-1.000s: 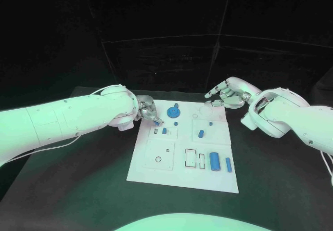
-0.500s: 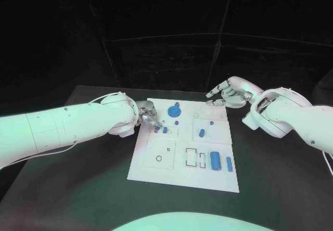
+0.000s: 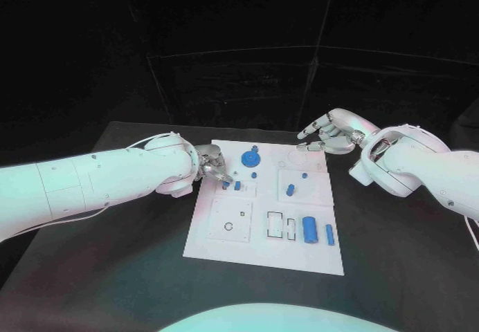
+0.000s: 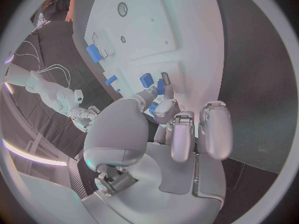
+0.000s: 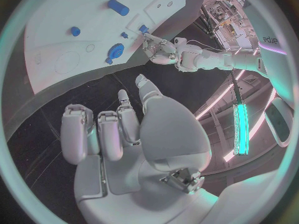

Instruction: Assemble the parts on the task board

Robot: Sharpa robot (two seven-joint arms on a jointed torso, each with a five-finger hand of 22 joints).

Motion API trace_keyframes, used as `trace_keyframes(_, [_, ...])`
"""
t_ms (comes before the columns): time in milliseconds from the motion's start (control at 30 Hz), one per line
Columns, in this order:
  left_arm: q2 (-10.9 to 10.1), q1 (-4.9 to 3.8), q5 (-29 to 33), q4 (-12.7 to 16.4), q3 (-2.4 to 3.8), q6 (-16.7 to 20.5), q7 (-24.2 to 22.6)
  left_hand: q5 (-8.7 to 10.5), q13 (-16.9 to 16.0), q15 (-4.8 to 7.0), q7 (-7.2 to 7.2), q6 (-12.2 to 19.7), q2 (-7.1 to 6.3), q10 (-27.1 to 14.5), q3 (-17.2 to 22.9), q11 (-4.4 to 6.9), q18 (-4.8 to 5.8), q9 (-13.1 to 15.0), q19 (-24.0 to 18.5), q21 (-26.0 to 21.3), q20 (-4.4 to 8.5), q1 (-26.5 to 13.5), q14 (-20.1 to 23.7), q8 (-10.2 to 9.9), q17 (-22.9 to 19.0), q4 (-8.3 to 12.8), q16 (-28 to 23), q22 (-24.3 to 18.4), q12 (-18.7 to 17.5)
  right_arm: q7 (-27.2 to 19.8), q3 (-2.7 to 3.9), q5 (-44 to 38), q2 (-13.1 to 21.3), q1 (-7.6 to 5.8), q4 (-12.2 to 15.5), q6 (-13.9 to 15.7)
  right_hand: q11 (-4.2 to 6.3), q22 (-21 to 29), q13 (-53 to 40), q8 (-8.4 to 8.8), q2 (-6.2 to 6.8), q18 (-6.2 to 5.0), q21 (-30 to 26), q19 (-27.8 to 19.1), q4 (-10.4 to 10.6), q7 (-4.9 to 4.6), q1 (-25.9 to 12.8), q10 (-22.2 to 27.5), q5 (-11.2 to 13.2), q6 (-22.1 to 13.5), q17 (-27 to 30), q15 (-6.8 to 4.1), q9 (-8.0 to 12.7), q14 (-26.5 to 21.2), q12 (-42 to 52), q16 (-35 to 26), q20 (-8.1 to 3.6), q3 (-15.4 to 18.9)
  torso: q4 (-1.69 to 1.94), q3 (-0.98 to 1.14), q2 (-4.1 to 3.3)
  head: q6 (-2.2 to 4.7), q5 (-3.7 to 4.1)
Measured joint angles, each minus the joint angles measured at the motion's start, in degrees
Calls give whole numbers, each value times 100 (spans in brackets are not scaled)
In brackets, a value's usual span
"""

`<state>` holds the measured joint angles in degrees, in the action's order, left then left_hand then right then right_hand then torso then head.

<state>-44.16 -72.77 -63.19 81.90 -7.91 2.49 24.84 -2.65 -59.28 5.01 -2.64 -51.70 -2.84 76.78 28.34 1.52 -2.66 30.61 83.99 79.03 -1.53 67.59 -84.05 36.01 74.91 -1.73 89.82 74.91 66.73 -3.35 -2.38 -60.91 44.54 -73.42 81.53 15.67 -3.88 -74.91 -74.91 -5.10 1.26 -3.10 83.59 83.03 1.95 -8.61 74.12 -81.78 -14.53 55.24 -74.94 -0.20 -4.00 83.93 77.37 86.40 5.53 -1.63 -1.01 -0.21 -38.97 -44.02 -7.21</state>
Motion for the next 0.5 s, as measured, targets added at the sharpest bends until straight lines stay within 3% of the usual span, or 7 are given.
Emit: trace_keyframes(500, [-30,-3,-3,23,1,-121,86,2,81,0,10,-12,4,0,21,-1,0,8,0,0,0,3,0,-6,0,-10,0,0,-62,0,0,0,-5,0,-6,-2,0,0,0,0,0,0,0,0,0,0,0,0,0,0,1,0,0,0,0,0,0,0,-1,-1,2,-35,6])
